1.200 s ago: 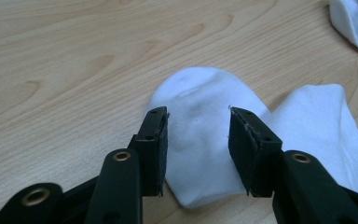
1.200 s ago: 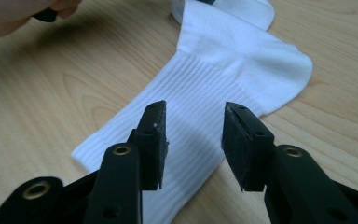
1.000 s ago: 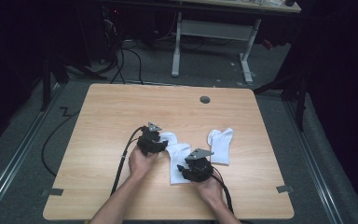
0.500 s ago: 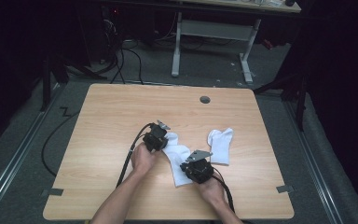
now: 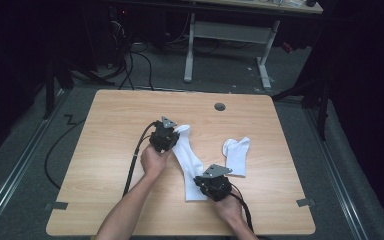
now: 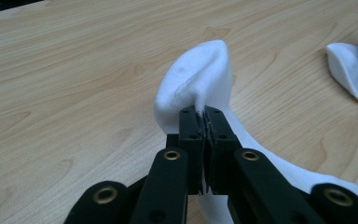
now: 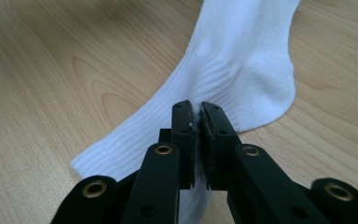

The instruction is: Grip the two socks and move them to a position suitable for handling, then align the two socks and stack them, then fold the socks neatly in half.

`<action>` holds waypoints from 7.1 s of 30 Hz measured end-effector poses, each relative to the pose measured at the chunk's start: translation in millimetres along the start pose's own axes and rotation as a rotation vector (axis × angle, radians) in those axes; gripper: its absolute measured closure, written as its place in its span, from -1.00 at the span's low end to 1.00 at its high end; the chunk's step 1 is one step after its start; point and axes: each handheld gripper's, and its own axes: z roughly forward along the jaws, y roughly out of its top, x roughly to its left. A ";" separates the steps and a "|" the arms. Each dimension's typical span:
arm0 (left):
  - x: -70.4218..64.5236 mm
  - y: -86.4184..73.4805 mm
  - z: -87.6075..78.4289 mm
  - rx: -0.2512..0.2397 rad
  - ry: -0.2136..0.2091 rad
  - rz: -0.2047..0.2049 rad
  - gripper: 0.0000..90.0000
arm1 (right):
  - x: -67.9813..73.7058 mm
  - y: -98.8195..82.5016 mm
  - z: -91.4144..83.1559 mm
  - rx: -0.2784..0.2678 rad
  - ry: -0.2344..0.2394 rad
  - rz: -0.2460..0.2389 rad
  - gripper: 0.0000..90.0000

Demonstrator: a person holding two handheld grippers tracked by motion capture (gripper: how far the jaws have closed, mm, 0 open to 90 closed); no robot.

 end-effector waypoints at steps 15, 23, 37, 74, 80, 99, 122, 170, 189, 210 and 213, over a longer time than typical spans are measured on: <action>0.3 -14.9 19.0 0.072 0.035 0.006 0.34 | -2.9 -3.3 11.1 0.021 0.009 0.039 0.53; 1.4 -23.0 19.3 0.119 -0.004 0.053 0.29 | -2.1 -3.3 11.1 0.026 0.016 0.038 0.50; 12.4 -23.1 22.8 0.129 0.048 -0.009 0.16 | -0.3 -3.5 10.9 0.030 0.029 0.043 0.45; -20.0 -77.6 -25.2 0.058 -0.018 -0.001 -0.09 | -11.2 -2.2 4.8 -0.005 -0.019 0.096 0.30; -10.2 -90.4 -44.6 0.033 0.039 -0.019 -0.13 | -18.6 -6.0 -4.0 -0.036 -0.042 0.116 0.30; 10.4 -122.1 -72.5 0.042 0.127 -0.078 -0.34 | -54.2 -22.8 -27.4 -0.076 -0.168 0.187 0.24; 10.0 -122.1 -72.4 0.044 0.122 -0.076 -0.38 | -106.8 -32.2 -49.8 -0.054 -0.338 0.319 0.21; 9.7 -122.1 -72.4 0.043 0.116 -0.075 -0.37 | -132.4 -10.3 -4.0 0.104 -0.343 0.261 0.76; 9.4 -121.8 -71.9 0.042 0.129 -0.079 -0.37 | -105.9 6.7 -27.7 -0.038 -0.239 0.209 0.76; 9.0 -121.8 -71.9 0.043 0.130 -0.081 -0.38 | -56.2 40.2 -11.1 -0.068 -0.097 0.170 0.76; 8.9 -121.7 -71.8 0.043 0.130 -0.081 -0.38 | -49.9 43.6 -5.6 -0.071 -0.079 0.168 0.76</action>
